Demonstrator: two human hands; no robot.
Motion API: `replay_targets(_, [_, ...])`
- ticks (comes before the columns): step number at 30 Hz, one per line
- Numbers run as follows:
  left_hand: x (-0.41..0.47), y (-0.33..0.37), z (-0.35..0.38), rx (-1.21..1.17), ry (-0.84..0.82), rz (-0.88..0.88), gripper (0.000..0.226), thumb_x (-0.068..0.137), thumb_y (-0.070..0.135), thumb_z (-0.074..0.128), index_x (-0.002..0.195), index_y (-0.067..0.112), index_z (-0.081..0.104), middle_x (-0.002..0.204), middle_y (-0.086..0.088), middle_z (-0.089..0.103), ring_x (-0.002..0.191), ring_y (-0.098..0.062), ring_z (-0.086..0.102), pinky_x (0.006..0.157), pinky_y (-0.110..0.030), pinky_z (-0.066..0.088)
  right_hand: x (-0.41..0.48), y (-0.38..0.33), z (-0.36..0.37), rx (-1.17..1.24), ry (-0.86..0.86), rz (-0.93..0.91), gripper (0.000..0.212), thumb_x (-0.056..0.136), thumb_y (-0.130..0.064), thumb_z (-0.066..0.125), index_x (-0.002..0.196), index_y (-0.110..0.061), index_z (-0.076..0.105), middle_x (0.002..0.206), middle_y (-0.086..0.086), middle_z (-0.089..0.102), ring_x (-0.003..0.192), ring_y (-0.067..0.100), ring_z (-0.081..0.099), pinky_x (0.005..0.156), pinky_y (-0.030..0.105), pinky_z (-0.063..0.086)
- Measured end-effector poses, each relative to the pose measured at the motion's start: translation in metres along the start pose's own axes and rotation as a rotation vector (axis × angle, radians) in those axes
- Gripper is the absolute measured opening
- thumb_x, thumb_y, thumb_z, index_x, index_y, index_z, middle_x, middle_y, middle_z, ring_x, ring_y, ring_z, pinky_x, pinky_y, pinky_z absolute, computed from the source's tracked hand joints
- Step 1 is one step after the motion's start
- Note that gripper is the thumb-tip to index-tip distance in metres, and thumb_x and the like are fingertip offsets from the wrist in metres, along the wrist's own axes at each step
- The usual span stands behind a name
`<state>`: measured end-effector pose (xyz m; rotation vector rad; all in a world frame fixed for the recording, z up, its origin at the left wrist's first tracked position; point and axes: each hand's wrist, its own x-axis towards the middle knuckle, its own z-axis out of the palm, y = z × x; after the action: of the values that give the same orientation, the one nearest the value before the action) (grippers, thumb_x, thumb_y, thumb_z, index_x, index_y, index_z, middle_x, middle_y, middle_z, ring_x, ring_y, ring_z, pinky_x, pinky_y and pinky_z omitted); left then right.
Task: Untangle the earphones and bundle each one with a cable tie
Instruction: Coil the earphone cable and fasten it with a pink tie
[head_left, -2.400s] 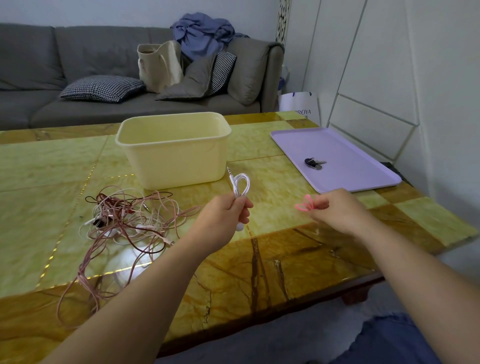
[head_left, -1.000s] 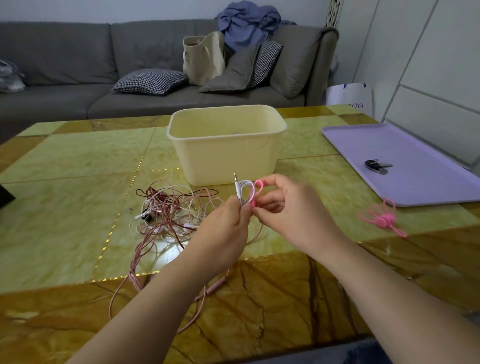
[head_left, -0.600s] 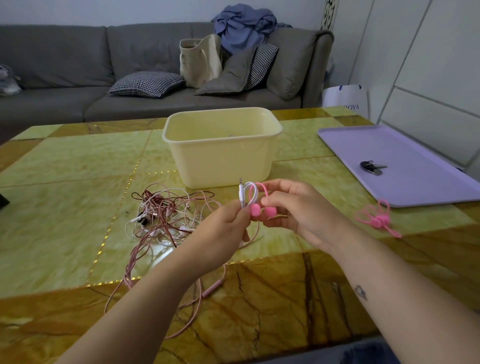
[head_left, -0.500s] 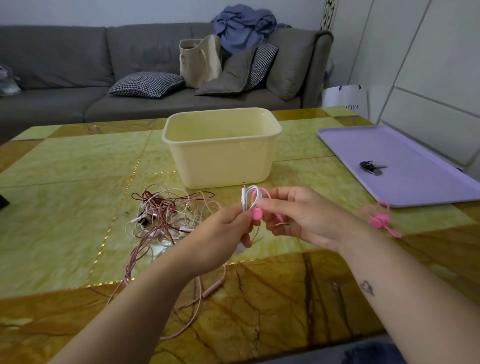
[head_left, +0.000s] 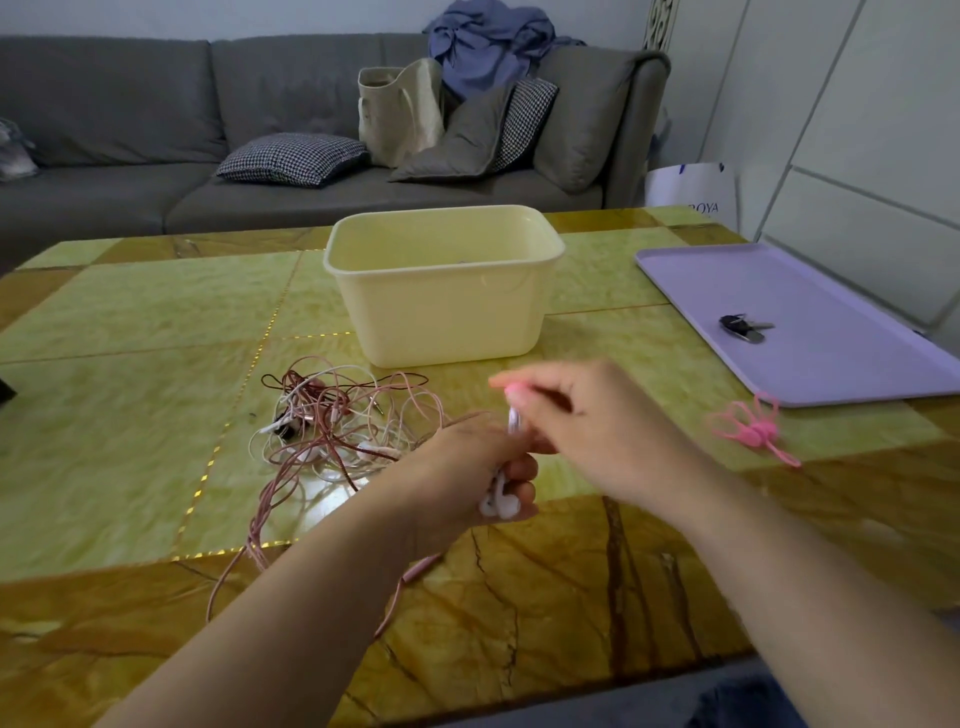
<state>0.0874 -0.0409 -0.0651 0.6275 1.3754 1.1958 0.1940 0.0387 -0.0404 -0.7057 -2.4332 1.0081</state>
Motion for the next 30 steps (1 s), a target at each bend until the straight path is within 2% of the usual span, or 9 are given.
replay_targets(4, [-0.002,0.001,-0.001,-0.009,-0.002,-0.013,0.023,0.095,0.011,0.044,0.078,0.014,0.059,0.054,0.004,0.045,0.048,-0.006,0.048,0.071,-0.028,0.052,0.0,0.0,0.007,-0.09,-0.138,0.011,0.026,0.098,-0.025,0.049,0.116,-0.026,0.067,0.114,-0.016,0.065,0.103,-0.005,0.055,0.083,0.004,0.038])
replay_targets(9, [-0.003,0.006,-0.008,-0.17,-0.09,-0.073,0.027,0.095,0.016,0.037,0.073,0.013,0.052,0.056,0.002,0.045,0.05,-0.009,0.05,0.076,-0.034,0.05,0.0,0.005,0.001,0.015,-0.164,0.06,0.025,0.098,-0.029,0.048,0.113,-0.03,0.068,0.104,-0.02,0.068,0.096,-0.011,0.058,0.081,0.005,0.042])
replay_targets(13, [-0.005,0.009,-0.008,-0.314,-0.156,-0.116,0.019,0.08,0.021,0.036,0.072,0.013,0.052,0.059,0.0,0.044,0.052,-0.013,0.05,0.081,-0.037,0.046,0.001,0.008,0.002,0.017,-0.156,0.04,0.023,0.098,-0.028,0.05,0.108,-0.025,0.07,0.089,-0.021,0.065,0.09,-0.008,0.059,0.075,0.008,0.041])
replay_targets(15, [-0.004,0.007,-0.008,-0.307,-0.151,-0.105,0.023,0.089,0.018,0.033,0.078,0.012,0.053,0.058,0.002,0.045,0.051,-0.011,0.05,0.082,-0.036,0.047,0.001,0.009,-0.001,0.079,-0.144,0.052,0.023,0.097,-0.028,0.05,0.108,-0.027,0.07,0.089,-0.023,0.066,0.088,-0.012,0.06,0.075,0.005,0.041])
replay_targets(18, [-0.002,0.004,-0.007,-0.239,-0.126,-0.068,0.023,0.098,0.014,0.032,0.1,0.01,0.054,0.059,0.003,0.047,0.051,-0.008,0.051,0.08,-0.033,0.047,0.003,0.012,-0.007,0.263,0.015,0.118,0.019,0.095,-0.026,0.051,0.096,-0.029,0.071,0.065,-0.019,0.063,0.057,-0.006,0.054,0.063,0.011,0.043])
replay_targets(21, [-0.001,0.001,-0.005,-0.16,-0.106,-0.037,0.017,0.099,0.011,0.036,0.093,0.012,0.051,0.061,0.003,0.047,0.051,-0.007,0.05,0.076,-0.03,0.047,0.008,0.016,-0.012,0.4,0.248,0.16,0.019,0.095,-0.021,0.052,0.095,-0.024,0.071,0.077,-0.012,0.071,0.054,-0.002,0.048,0.06,0.015,0.045])
replay_targets(25, [0.001,-0.003,-0.001,-0.093,-0.071,-0.011,0.025,0.099,0.01,0.038,0.081,0.012,0.055,0.065,0.002,0.048,0.053,-0.006,0.05,0.071,-0.027,0.047,0.005,0.009,-0.008,0.27,0.178,0.014,0.021,0.094,-0.018,0.055,0.109,-0.02,0.07,0.105,-0.021,0.067,0.074,-0.013,0.059,0.07,0.009,0.047])
replay_targets(27, [0.001,-0.002,-0.001,-0.118,-0.048,0.003,0.023,0.099,0.012,0.041,0.082,0.011,0.057,0.064,0.001,0.049,0.052,-0.006,0.05,0.07,-0.027,0.048,0.001,0.005,-0.002,0.138,0.044,-0.023,0.022,0.093,-0.019,0.056,0.109,-0.023,0.071,0.1,-0.025,0.065,0.084,-0.004,0.063,0.075,0.013,0.049])
replay_targets(30, [0.001,0.001,-0.003,-0.181,0.007,0.025,0.02,0.096,0.01,0.043,0.085,0.008,0.06,0.059,0.002,0.051,0.05,-0.005,0.051,0.071,-0.028,0.05,0.0,0.008,0.002,-0.061,-0.033,-0.042,0.022,0.093,-0.019,0.057,0.108,-0.026,0.072,0.089,-0.015,0.058,0.079,-0.004,0.054,0.071,0.006,0.039])
